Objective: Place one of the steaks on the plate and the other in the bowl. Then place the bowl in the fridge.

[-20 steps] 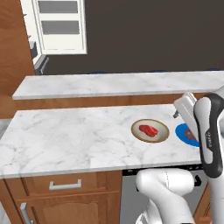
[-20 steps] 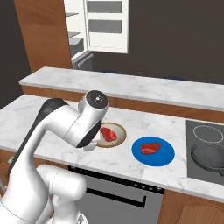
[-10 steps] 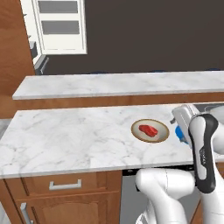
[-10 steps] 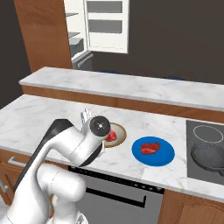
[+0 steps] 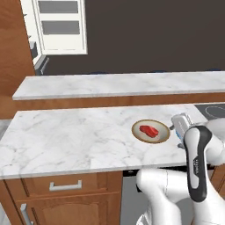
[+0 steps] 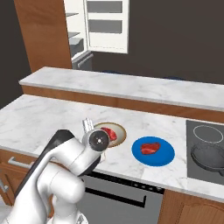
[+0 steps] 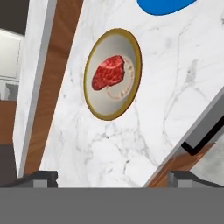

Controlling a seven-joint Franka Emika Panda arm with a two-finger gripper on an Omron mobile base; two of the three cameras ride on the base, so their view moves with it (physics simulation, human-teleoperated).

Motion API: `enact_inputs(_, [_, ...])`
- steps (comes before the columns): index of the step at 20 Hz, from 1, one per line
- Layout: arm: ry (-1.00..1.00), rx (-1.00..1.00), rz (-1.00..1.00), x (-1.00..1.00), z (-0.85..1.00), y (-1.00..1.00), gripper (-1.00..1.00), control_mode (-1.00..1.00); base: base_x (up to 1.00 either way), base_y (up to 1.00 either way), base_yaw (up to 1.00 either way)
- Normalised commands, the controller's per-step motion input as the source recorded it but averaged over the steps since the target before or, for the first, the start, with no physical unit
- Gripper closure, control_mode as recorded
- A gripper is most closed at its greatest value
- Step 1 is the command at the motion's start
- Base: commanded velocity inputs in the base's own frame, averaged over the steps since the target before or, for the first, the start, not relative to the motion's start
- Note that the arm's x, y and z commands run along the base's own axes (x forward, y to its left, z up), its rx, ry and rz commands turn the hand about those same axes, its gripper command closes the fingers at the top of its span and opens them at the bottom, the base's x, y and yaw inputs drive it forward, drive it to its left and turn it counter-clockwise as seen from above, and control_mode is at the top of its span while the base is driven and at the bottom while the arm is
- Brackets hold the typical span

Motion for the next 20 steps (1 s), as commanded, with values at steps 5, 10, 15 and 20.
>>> enact_inputs(5, [0.15, 0.0, 0.02, 0.41, -0.09, -0.32, -1.0, -1.0, 0.0, 0.0, 0.0])
enact_inputs(10, [0.07, 0.0, 0.06, 0.4, -0.32, -0.4, -1.0, -1.0, 0.0, 0.0, 0.0])
enact_inputs(15, [0.0, 0.0, 0.07, 0.42, -0.44, -0.23, -1.0, -1.0, 0.0, 0.0, 0.0])
enact_inputs(20, [0.0, 0.0, 0.06, 0.49, -0.35, -0.11, -1.0, -1.0, 0.0, 0.0, 0.0])
